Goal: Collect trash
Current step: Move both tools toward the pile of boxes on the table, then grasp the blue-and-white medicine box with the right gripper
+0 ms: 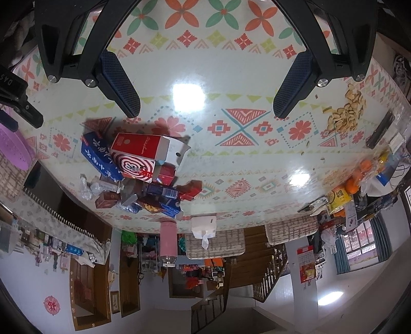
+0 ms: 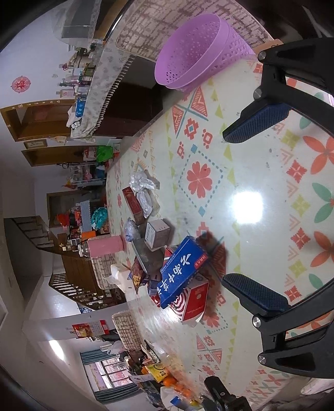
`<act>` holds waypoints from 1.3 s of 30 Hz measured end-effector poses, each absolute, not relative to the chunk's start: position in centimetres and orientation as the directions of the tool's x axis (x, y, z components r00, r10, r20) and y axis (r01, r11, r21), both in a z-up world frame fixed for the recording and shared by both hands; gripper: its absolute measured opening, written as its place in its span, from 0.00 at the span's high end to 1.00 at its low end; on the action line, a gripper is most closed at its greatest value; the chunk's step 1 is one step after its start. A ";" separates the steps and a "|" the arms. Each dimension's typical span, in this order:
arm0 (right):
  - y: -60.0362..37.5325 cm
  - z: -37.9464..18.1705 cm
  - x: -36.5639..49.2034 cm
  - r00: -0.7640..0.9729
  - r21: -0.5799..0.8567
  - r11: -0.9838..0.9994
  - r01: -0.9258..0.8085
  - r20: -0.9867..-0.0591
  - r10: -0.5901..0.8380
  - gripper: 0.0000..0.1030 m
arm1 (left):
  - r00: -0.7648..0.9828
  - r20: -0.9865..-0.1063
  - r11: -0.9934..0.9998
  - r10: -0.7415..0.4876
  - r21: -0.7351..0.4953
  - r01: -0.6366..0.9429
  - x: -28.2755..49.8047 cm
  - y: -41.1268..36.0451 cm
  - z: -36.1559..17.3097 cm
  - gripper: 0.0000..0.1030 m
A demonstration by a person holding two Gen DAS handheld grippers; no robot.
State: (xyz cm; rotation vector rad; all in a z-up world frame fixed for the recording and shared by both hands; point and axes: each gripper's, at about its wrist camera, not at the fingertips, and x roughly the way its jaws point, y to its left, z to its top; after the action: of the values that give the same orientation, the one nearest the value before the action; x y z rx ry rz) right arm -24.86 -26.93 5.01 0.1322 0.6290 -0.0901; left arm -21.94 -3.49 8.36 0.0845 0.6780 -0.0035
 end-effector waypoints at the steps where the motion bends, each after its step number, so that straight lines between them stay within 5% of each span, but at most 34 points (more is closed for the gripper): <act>1: -26.9 5.0 -24.9 0.805 0.096 0.988 0.124 -0.591 -0.044 0.00 | 0.778 -0.628 0.996 0.028 0.082 0.030 -21.9 -3.5 8.3 0.00; 22: -25.8 4.4 -19.9 0.733 0.121 0.993 -0.008 -0.675 0.088 0.00 | 0.717 -0.696 0.999 0.020 0.036 0.007 -19.0 -1.3 5.8 0.00; 29: -22.6 4.8 -13.9 0.723 -0.013 0.985 -0.169 -0.682 0.115 0.01 | 0.705 -0.709 0.999 -0.012 0.018 0.034 -18.0 -1.2 5.1 0.00; 39: -21.7 3.8 -9.8 0.660 0.061 0.957 -0.284 -0.711 0.241 0.33 | 0.718 -0.691 0.990 -0.084 0.022 0.137 -16.9 -2.6 5.8 0.00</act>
State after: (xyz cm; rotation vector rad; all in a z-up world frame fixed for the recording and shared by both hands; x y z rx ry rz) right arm -9.78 -21.73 3.77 -0.0575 0.7963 0.2976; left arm -16.95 -2.57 5.78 0.0732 0.7603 -0.1228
